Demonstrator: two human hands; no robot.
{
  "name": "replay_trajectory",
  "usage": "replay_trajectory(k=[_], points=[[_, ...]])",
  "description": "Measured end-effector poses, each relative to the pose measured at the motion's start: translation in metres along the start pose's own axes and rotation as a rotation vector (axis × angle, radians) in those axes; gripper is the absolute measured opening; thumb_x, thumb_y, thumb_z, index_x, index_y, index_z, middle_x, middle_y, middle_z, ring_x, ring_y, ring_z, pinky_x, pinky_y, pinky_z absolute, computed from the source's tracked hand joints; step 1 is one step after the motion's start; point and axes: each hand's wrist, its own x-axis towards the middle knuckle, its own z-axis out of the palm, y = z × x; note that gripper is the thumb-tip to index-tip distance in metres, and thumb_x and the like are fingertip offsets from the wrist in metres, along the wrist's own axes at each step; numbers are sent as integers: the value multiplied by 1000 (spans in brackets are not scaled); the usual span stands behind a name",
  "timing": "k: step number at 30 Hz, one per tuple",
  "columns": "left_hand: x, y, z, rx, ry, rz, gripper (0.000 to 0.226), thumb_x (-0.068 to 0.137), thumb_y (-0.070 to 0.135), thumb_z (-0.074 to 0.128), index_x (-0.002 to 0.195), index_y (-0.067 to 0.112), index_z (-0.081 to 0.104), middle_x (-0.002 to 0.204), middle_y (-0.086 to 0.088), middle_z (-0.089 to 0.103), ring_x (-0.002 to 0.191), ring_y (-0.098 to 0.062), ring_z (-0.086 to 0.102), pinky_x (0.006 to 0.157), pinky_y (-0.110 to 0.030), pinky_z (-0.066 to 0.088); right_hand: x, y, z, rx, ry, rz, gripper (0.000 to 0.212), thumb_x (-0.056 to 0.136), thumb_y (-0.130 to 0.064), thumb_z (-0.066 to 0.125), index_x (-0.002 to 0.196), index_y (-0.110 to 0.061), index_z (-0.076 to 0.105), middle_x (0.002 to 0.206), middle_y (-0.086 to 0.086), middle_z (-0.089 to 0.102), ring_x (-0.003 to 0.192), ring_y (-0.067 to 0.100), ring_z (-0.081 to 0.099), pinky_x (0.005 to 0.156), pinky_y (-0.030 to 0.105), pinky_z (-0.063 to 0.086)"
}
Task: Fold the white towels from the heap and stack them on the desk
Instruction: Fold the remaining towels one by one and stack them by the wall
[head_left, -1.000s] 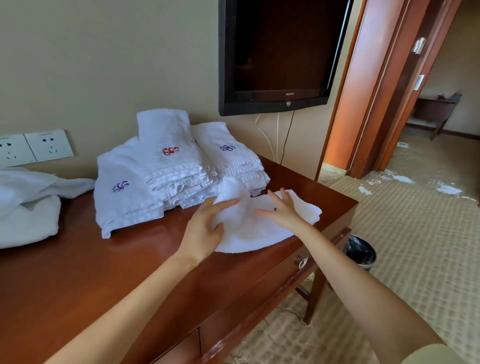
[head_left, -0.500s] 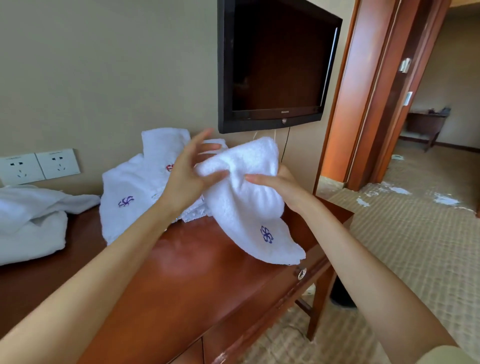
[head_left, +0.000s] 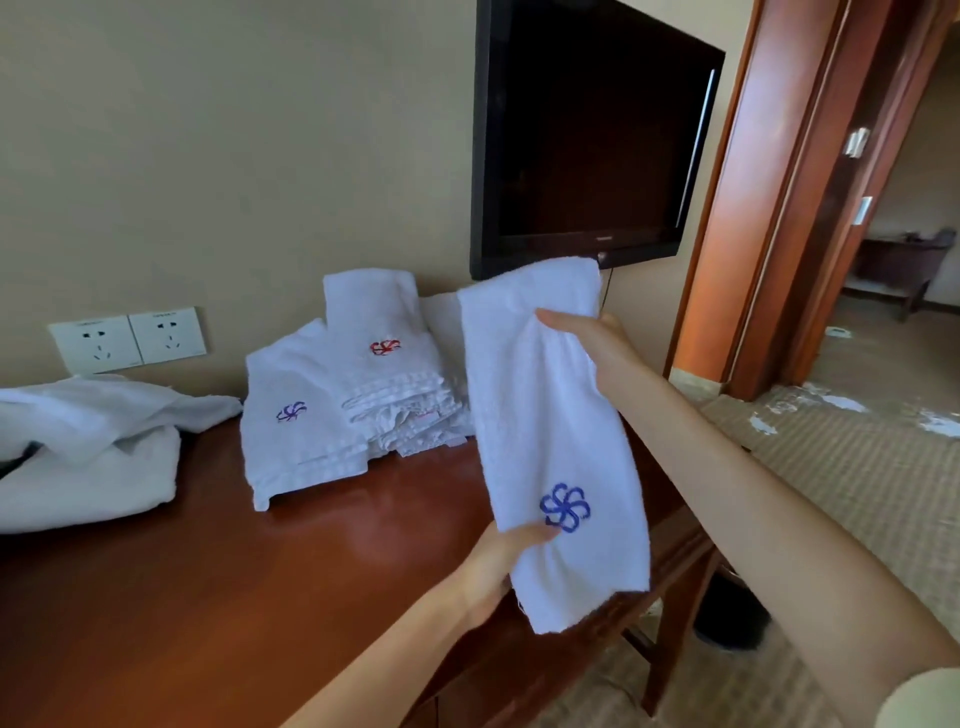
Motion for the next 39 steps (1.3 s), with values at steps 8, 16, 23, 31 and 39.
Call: replay_trajectory(k=[8, 16, 23, 31, 39], points=[[36, 20, -15, -217, 93, -22, 41, 86, 22, 62, 124, 9, 61, 118, -11, 68, 109, -27, 65, 95, -40, 51, 99, 9, -3, -47, 35, 149, 88, 51, -54, 88, 124, -17, 56, 115, 4, 63, 102, 24, 61, 94, 44, 49], [141, 57, -40, -685, 347, 270, 40, 90, 21, 59, 130, 18, 56, 124, -4, 66, 115, -21, 62, 100, -45, 48, 226, -43, 51, 3, -55, -135, 72, 76, -40, 80, 135, -12, 49, 120, 2, 63, 100, 17, 64, 80, 30, 56], [185, 42, -41, -794, 688, 180, 32, 88, 20, 68, 119, 13, 59, 100, -9, 68, 99, -31, 68, 64, -29, 59, 268, 71, 92, -556, -162, 96, 80, 94, -48, 55, 153, -11, 15, 153, 8, 30, 140, 26, 32, 109, 30, 28], [174, 55, -33, -738, 655, 123, 24, 90, 29, 65, 107, 13, 61, 101, -8, 70, 86, -25, 73, 66, -25, 59, 296, 78, 77, -509, 27, -54, 49, 89, -4, 64, 136, -8, 52, 132, 13, 55, 118, 32, 55, 83, 28, 50], [172, 74, -44, -639, 623, 210, 26, 90, 36, 63, 108, 18, 56, 111, -3, 67, 92, -17, 72, 62, -18, 55, 305, 71, 91, -220, 158, -412, 37, 80, 9, 61, 113, -5, 68, 115, 10, 67, 105, 21, 61, 82, 23, 45]])
